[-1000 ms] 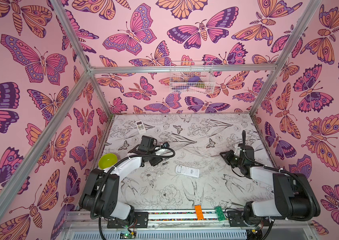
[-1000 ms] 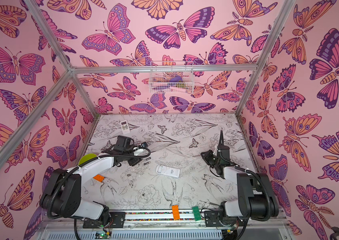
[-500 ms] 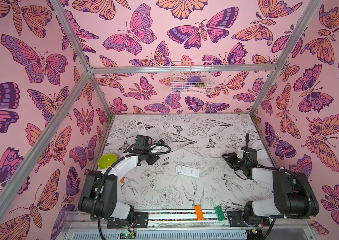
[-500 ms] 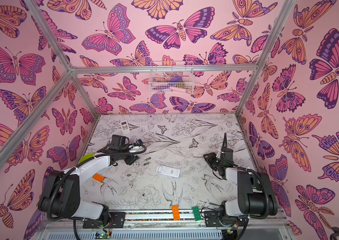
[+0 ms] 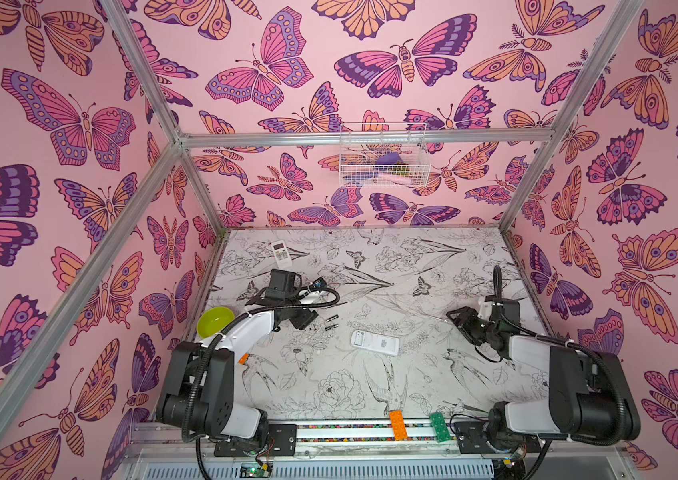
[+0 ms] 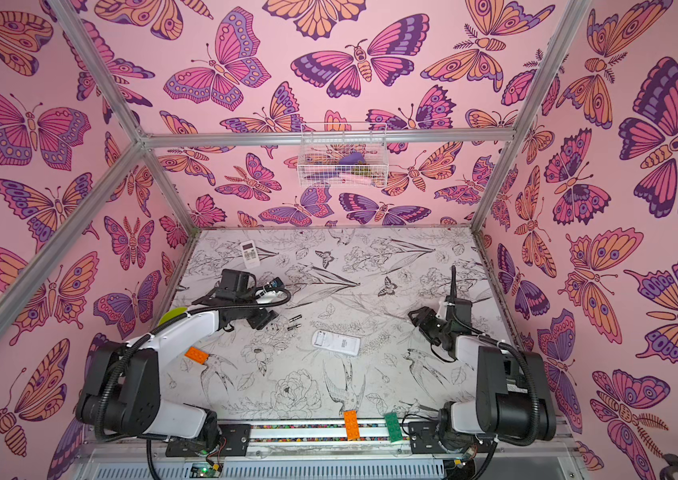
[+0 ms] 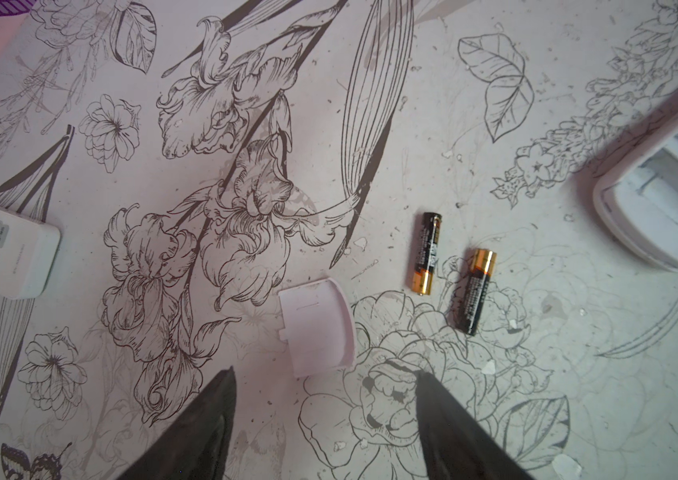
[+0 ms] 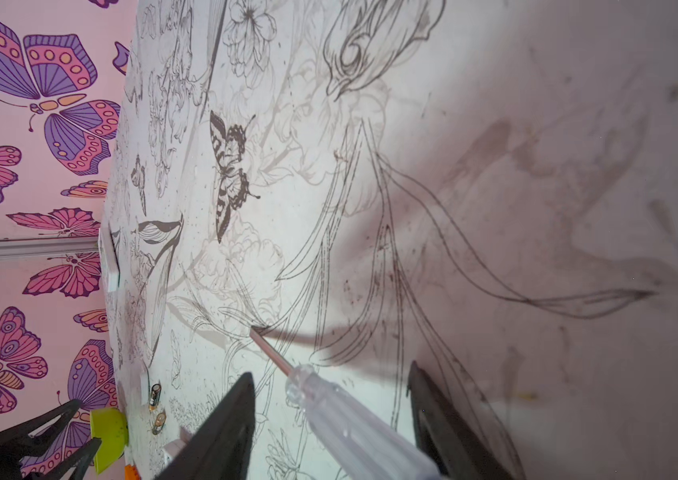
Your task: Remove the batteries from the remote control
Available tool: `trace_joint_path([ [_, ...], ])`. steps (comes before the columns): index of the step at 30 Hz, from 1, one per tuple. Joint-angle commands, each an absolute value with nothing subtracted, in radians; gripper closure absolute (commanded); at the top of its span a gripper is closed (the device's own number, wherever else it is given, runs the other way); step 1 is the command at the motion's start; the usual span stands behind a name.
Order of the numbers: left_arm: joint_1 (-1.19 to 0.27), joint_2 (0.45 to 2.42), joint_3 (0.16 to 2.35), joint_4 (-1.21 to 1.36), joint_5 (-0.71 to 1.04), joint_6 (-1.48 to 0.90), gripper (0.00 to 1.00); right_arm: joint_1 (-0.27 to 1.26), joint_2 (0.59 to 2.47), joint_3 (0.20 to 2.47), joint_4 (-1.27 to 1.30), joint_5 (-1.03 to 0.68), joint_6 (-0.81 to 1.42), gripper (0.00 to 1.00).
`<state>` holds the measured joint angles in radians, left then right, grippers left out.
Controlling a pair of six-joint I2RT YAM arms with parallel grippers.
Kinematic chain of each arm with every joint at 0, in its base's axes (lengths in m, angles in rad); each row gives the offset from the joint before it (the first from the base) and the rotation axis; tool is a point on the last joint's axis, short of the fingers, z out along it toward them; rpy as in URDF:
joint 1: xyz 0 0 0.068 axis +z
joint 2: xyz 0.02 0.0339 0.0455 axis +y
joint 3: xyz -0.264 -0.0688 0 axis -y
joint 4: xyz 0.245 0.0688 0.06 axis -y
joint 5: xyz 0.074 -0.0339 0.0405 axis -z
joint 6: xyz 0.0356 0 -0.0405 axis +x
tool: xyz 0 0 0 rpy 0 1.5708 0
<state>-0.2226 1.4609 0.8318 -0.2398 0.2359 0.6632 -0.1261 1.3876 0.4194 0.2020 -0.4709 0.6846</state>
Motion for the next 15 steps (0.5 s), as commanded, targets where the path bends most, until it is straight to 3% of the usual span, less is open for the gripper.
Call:
trace_joint_path([
  [1,-0.216,1.454,0.849,-0.263,0.261,0.645,0.3,-0.136,1.362,0.452,-0.037,-0.406,0.607,0.37],
  [10,-0.213,1.472,0.856,-0.265,0.256,0.65,0.29,-0.136,1.234,0.495,-0.216,-0.328,0.511,0.36],
  [15,-0.209,1.468,0.862,-0.266,0.257,0.634,0.2,-0.135,1.193,0.511,-0.247,-0.33,0.498,0.36],
])
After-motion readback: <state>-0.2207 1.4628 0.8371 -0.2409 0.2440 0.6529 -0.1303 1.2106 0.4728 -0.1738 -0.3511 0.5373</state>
